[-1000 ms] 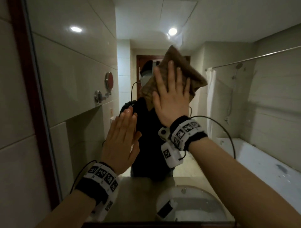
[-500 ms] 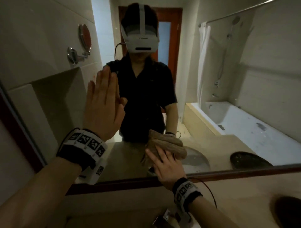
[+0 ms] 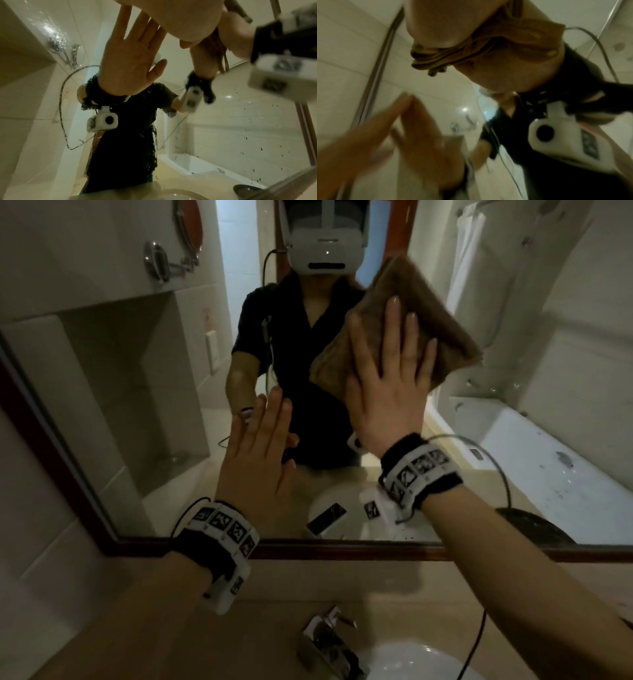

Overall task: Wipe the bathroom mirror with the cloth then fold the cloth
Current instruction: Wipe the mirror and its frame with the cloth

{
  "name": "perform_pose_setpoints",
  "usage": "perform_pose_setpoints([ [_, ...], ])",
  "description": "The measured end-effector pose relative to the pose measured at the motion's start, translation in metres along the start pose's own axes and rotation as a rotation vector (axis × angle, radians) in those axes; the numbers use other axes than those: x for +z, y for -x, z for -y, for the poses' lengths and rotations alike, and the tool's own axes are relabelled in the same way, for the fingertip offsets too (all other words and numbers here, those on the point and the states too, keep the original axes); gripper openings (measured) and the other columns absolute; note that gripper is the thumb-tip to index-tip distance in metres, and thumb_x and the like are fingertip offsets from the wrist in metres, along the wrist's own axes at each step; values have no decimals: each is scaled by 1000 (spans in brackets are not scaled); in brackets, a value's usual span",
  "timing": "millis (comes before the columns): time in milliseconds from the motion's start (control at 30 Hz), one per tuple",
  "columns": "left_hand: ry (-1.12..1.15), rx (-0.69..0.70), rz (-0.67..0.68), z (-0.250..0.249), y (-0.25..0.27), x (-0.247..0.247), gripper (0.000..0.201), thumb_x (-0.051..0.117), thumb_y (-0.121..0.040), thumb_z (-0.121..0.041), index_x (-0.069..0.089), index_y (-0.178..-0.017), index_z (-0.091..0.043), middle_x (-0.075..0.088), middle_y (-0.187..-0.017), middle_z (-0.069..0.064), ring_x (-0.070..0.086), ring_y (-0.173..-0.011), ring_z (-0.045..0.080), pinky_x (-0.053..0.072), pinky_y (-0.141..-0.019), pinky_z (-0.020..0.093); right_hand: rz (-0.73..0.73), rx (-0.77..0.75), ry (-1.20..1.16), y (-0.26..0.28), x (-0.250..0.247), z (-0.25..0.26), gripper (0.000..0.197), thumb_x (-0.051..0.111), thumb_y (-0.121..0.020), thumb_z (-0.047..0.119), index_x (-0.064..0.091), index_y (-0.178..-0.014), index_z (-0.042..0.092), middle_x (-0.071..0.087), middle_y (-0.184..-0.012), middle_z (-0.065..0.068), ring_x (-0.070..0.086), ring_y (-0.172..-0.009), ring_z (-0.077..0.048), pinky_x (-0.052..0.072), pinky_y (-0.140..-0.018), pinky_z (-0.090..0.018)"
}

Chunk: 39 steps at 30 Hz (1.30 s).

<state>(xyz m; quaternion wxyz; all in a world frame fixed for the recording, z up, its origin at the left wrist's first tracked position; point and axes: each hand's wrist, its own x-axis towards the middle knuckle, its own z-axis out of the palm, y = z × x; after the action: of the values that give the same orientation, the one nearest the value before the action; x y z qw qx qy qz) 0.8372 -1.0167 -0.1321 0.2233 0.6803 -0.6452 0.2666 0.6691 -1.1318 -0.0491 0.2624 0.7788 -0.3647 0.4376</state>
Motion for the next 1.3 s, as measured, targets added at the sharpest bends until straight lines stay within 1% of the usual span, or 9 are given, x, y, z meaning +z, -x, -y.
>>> perform_pose_setpoints([
  [100, 40, 9, -31, -1, 3, 0, 74, 45, -92, -28, 11, -154, -4, 1, -162, 13, 2, -150, 27, 8, -120, 52, 202, -148, -39, 88, 37, 10, 69, 46, -91, 42, 17, -153, 34, 9, -161, -9, 11, -145, -35, 12, -114, -56],
  [233, 20, 40, 37, -2, 35, 30, 70, 36, -94, -32, 13, -153, -4, 3, -162, 14, 4, -150, 29, 14, -119, 54, 424, -229, -129, 187, 71, 17, 70, 50, -90, 40, 20, -153, 35, 34, -151, -5, 48, -121, -31, 51, -82, -45],
  [467, 19, 82, 525, -5, 181, 141, 88, 58, -80, -42, 20, -154, -14, 6, -163, 3, 31, -142, 27, 23, -110, 52, 428, -227, -163, 213, 89, 22, 67, 53, -87, 37, 31, -150, 29, 57, -133, -11, 62, -99, -30, 53, -78, -42],
  [733, 55, 84, 589, 10, 202, 161, 83, 42, -81, -38, 12, -155, -17, 11, -163, 1, 14, -147, 22, 10, -114, 47, 578, -351, -86, 271, 110, 34, 57, 31, -96, 46, 23, -151, 35, 36, -145, -2, 44, -121, -25, 41, -98, -44],
  [900, 55, 285, 655, 37, 195, 148, 80, 44, -78, -31, 22, -153, -14, 25, -159, 3, 22, -144, 19, 5, -119, 39, 591, -432, -85, 233, 99, 49, 60, 41, -94, 45, 24, -151, 36, 34, -150, 0, 50, -122, -26, 48, -86, -45],
  [1000, 71, 378, 739, 60, 178, 132, 111, 67, -75, -27, -10, -153, -15, 0, -163, 1, 13, -148, 19, 10, -121, 38, 490, -419, -96, 153, 76, 70, 81, 63, -84, 33, 19, -153, 38, 34, -151, -3, 49, -124, -31, 54, -67, -44],
  [1100, 89, 433, 794, 78, 168, 120, 106, 48, -93, -19, -51, -129, -32, -35, -153, -9, -23, -142, 11, -6, -121, 39, 189, -302, -57, 52, 44, 96, 75, 55, -90, 31, 15, -153, 36, 17, -159, -9, 19, -142, -34, 38, -97, -56],
  [1200, 252, 388, 785, 82, 165, 120, 98, 44, -87, -23, -36, -139, -42, -13, -160, -11, -14, -145, 6, -13, -116, 41, -1, -143, -7, -6, 27, 112, 58, 42, -99, 37, 20, -153, 34, 17, -160, -14, 12, -147, -36, 6, -115, -58],
  [1300, 287, 372, 736, 85, 176, 135, 94, 50, -80, -26, -9, -152, -33, 2, -162, -9, 0, -147, 8, -2, -115, 45, -28, -163, 26, 16, 45, 125, 56, 41, -100, 39, 21, -152, 35, 19, -159, -13, 14, -147, -36, 3, -116, -58],
])
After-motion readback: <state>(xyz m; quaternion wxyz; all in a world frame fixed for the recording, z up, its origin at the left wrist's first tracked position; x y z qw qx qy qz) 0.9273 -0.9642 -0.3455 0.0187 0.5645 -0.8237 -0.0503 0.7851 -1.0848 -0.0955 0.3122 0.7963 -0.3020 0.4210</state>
